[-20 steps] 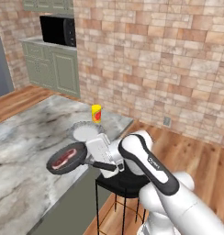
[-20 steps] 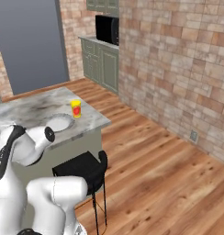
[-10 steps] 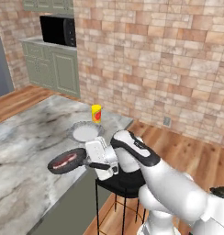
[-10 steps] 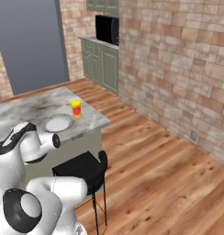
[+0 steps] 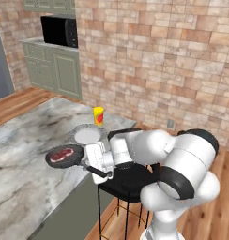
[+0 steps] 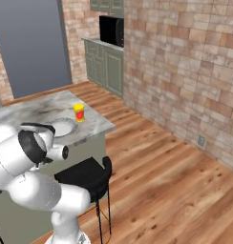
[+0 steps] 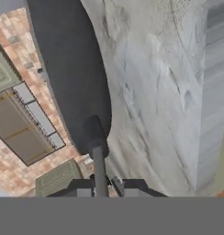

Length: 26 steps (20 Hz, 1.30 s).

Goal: Pick up the pan with the steak in it and place it on the dining table. Then place the steak on the plate.

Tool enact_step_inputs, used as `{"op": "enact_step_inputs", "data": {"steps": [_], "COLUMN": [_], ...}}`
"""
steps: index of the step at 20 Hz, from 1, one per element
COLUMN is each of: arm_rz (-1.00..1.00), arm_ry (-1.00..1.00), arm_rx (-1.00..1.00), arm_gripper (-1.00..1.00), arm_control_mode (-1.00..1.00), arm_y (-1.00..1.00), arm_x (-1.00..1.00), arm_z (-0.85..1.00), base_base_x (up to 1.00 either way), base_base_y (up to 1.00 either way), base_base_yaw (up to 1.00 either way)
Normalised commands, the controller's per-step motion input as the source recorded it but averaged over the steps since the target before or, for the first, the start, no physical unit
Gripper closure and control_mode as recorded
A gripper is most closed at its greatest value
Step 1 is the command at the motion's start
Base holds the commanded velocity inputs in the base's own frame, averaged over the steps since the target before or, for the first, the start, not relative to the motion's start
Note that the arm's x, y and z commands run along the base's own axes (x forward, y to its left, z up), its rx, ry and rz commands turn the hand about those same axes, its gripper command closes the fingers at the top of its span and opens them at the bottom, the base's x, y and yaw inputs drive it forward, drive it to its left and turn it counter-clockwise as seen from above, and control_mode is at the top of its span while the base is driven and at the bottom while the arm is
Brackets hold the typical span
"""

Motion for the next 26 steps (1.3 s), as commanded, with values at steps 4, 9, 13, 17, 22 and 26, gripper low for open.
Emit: {"op": "enact_step_inputs", "data": {"steps": [4, 9, 13, 17, 22, 26], "arm_rz": [-0.03, 0.00, 0.00, 0.00, 0.00, 0.00], "arm_ry": [0.17, 0.10, 0.12, 0.07, 0.05, 0.02], "arm_rx": [0.01, -0.01, -0.06, -0.01, 0.00, 0.00], "arm_gripper": [1.00, 1.00, 1.00, 1.00, 1.00, -1.00], "arm_control_mode": [-1.00, -1.00, -1.00, -1.00, -1.00, -1.00], "arm_y": [0.09, 0.12, 0.23, 0.29, 0.29, 0.18], "arm_x": [0.62, 0.09, -0.08, -0.09, -0.09, -0.08], "arm_z": [-0.28, -0.10, -0.33, -0.34, -0.25, -0.09], "base_base_x": [0.00, 0.00, 0.00, 0.00, 0.00, 0.00], "base_base_y": [0.00, 0.00, 0.00, 0.00, 0.00, 0.00], "base_base_yaw": [0.00, 0.00, 0.00, 0.00, 0.00, 0.00]}}
